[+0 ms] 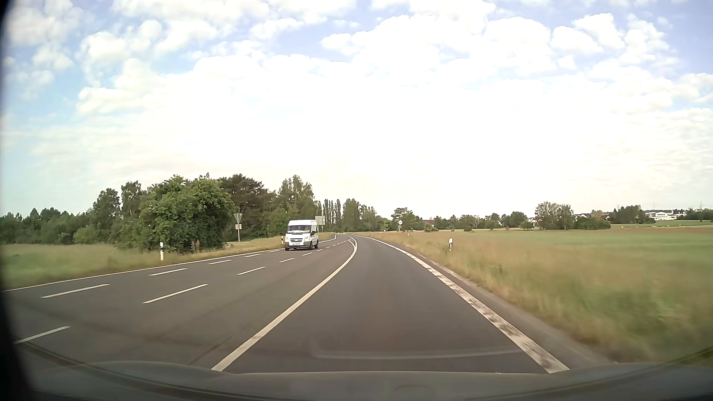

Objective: Follow the waypoints while adhering to traffic rules and regulations

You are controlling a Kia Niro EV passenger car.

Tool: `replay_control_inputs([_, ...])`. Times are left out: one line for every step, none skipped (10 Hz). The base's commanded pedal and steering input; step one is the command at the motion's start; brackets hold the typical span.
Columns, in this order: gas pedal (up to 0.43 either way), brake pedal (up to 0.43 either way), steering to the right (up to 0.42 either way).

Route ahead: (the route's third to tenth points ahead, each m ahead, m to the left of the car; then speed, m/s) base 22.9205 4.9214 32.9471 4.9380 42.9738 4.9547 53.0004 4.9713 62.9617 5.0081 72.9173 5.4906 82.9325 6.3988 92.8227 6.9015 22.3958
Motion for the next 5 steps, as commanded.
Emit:
replay_control_inputs([0.118,0.030,-0.006])
replay_control_inputs([0.118,0.030,-0.006])
replay_control_inputs([0.118,0.030,-0.006])
replay_control_inputs([0.118,0.030,-0.006])
replay_control_inputs([0.118,0.030,-0.005])
